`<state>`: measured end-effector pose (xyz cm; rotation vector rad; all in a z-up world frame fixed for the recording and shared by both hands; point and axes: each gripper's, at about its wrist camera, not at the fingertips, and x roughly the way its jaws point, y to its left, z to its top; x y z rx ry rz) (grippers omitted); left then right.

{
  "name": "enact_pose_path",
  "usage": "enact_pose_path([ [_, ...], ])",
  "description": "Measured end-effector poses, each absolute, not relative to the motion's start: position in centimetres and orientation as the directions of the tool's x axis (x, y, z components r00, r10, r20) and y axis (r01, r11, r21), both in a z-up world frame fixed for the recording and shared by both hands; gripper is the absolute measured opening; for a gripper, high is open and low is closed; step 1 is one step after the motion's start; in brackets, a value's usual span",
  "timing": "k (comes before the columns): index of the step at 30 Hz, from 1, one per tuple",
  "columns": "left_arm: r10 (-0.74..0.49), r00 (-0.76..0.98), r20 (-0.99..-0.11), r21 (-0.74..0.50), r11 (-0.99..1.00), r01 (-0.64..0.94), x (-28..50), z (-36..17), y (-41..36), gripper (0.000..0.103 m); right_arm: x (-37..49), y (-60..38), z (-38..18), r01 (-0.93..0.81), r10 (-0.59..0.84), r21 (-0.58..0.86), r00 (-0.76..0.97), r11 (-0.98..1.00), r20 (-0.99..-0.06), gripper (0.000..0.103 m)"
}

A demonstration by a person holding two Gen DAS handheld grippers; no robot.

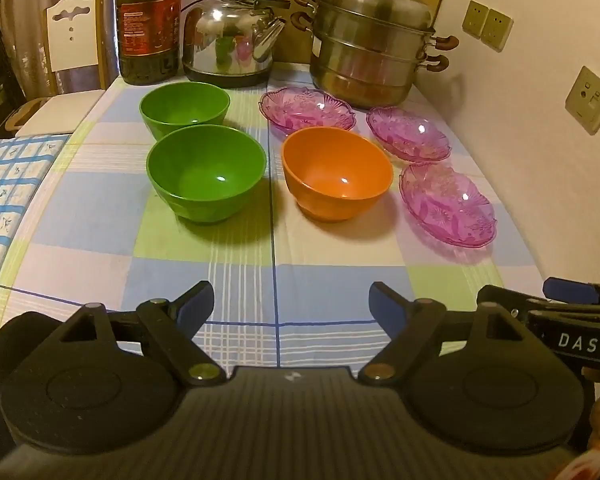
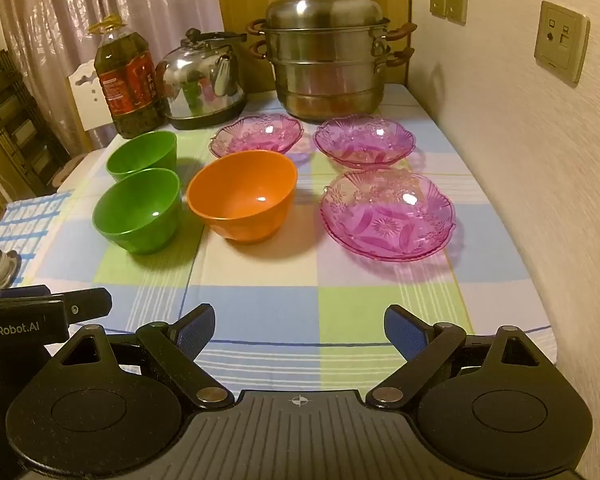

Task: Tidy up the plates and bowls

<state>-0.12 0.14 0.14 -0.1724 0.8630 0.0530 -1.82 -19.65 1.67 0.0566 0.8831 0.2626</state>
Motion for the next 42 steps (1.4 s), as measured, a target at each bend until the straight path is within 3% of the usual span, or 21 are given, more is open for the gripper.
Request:
enact_pose_path([
  [42, -0.042, 0.645, -0.763, -0.137, 0.986, -0.098, 0.34, 0.37, -0.48, 0.082, -1.84, -19.74, 1.87, -0.2, 0.247, 0.156, 0.606, 0.967, -0.756, 0.092],
])
